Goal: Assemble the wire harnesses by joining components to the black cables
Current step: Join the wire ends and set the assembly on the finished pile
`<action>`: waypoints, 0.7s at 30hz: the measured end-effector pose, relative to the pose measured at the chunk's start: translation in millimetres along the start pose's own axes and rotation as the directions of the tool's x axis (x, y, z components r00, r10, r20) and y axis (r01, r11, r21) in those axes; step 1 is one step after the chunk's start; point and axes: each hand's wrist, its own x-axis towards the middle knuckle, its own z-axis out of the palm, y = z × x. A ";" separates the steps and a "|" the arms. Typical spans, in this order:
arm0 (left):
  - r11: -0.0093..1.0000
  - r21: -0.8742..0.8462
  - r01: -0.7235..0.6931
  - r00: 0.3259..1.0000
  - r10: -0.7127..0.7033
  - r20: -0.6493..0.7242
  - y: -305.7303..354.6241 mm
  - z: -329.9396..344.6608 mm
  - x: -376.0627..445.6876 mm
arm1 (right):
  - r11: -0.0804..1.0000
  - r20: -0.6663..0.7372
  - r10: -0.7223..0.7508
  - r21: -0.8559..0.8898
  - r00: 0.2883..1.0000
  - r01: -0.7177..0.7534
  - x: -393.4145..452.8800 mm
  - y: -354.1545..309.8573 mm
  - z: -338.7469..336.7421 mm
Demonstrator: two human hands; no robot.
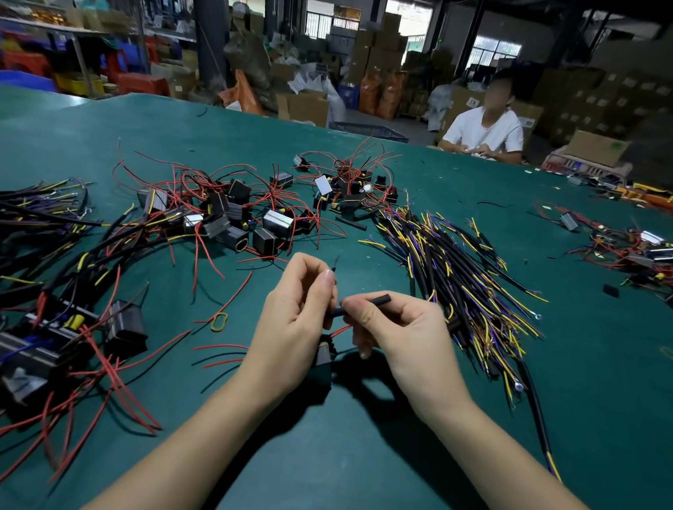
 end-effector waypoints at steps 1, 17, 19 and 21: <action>1.000 0.005 0.005 1.000 -0.005 0.003 -1.0 -0.5 0.5 | 1.000 -0.007 0.003 -0.018 1.000 -0.003 -0.6 0.6 1.2; 1.000 0.010 0.001 1.000 -0.001 -0.006 -1.2 -0.9 0.2 | 1.000 0.083 -0.021 0.006 0.996 0.021 2.6 1.5 -4.6; 0.999 0.038 -0.026 1.000 0.026 0.010 -0.2 -0.7 -0.4 | 0.999 0.078 -0.020 -0.033 0.997 0.022 2.3 1.8 -1.2; 0.997 0.056 -0.046 0.999 0.044 0.020 0.9 -0.1 -1.1 | 0.996 0.058 -0.023 -0.083 0.998 0.028 1.9 1.8 -0.4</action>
